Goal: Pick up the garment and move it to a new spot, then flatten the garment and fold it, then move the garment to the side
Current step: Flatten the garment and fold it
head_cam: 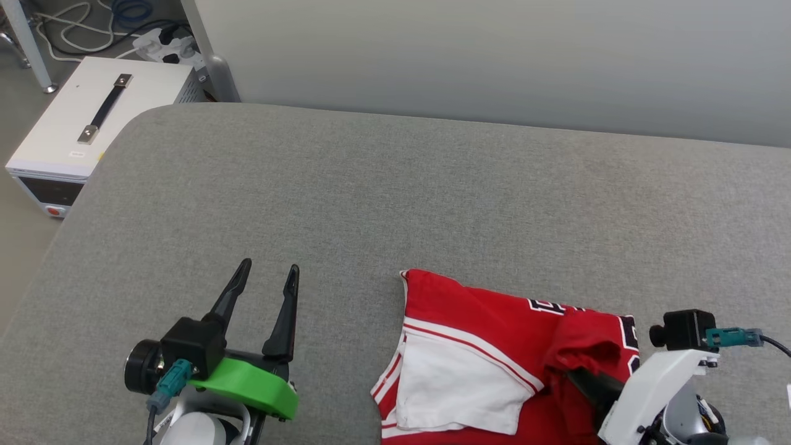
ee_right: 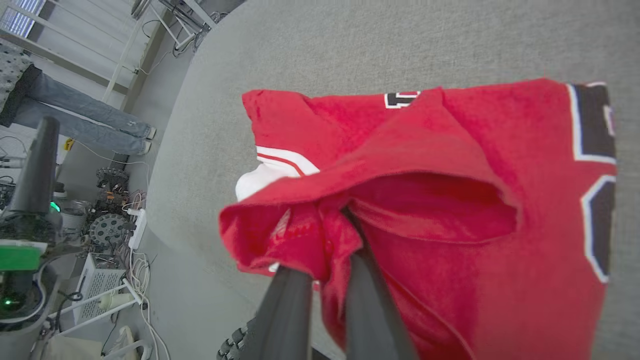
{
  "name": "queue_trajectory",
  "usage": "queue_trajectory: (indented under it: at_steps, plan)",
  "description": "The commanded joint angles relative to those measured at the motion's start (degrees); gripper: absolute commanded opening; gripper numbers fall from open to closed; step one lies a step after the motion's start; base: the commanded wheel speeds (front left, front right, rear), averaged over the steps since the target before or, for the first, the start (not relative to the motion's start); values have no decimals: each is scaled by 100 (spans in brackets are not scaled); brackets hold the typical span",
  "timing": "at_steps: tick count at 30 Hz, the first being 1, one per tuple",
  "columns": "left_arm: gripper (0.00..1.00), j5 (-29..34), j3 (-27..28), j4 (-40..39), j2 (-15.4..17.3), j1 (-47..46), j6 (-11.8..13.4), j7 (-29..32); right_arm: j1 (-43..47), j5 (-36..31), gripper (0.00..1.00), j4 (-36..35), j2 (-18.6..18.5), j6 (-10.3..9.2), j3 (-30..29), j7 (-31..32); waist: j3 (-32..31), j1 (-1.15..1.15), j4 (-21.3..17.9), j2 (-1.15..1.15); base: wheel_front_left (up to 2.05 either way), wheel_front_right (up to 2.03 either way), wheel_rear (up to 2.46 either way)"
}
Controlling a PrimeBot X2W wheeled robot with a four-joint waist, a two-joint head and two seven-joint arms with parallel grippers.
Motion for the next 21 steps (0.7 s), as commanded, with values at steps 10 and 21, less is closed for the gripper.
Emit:
queue_trajectory:
  at_steps: [10, 21]
  plan:
    - [100, -56, -25, 43, 2, 38, -16, -34, -740, 515, 0, 810, 99, -4, 1064, -825, -13, 0, 242, 0, 0, 0, 0]
    - [100, -88, -70, 125, -61, 18, -16, -34, -1502, 333, 0, 2401, 100, -4, 1587, -1654, 41, 0, 560, 0, 0, 0, 0]
